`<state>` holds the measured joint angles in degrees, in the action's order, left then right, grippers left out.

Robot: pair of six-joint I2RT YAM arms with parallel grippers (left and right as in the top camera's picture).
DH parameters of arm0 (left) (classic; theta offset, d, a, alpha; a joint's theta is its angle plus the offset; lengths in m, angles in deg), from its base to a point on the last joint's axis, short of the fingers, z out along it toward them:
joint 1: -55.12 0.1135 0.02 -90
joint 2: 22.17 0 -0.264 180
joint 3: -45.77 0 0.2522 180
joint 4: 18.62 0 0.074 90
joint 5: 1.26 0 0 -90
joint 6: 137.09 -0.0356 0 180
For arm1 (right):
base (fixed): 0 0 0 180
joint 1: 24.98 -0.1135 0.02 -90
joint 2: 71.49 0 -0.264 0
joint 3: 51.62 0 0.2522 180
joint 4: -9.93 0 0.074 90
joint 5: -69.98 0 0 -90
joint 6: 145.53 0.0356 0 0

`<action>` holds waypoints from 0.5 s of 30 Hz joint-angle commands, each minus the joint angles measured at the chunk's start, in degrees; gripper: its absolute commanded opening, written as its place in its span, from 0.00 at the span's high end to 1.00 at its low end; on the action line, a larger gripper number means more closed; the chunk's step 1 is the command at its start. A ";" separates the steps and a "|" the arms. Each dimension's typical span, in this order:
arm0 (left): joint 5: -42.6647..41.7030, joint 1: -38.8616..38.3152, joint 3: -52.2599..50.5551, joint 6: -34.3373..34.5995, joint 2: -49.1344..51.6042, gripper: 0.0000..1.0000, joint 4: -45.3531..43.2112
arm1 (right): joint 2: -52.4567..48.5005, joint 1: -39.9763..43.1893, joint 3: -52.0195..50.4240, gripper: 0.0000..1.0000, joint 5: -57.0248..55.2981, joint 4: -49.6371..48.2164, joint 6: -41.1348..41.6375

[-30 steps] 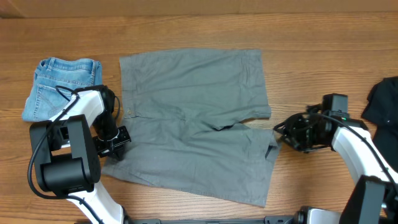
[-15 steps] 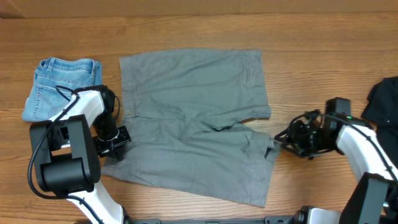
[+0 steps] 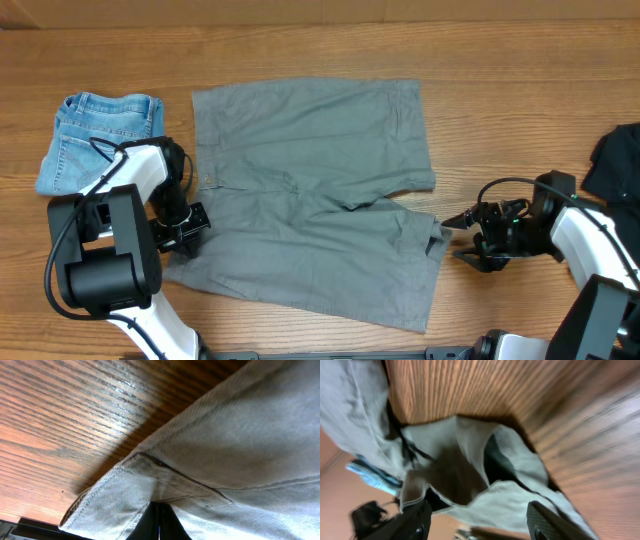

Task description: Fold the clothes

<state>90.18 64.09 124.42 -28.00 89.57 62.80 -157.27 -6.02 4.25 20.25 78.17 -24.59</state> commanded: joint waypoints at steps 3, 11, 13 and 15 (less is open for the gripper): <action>3.45 0.00 0.17 -1.14 0.52 0.96 -3.10 | 0.24 -0.39 -3.43 0.38 6.73 -7.63 11.63; 3.43 0.00 0.17 -1.14 0.50 0.96 -3.08 | 0.20 -2.27 -3.91 0.48 7.43 -16.72 20.50; 3.43 0.00 0.17 -1.11 0.52 0.96 -3.04 | 0.20 -3.32 -3.91 0.48 7.37 -18.53 21.92; 3.43 0.00 0.17 -1.14 0.50 0.96 -3.04 | 0.20 -4.72 -3.91 0.48 7.23 -20.17 23.23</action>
<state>90.15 64.09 124.42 -28.15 89.55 62.80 -157.27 -9.02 0.57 26.44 59.11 -5.55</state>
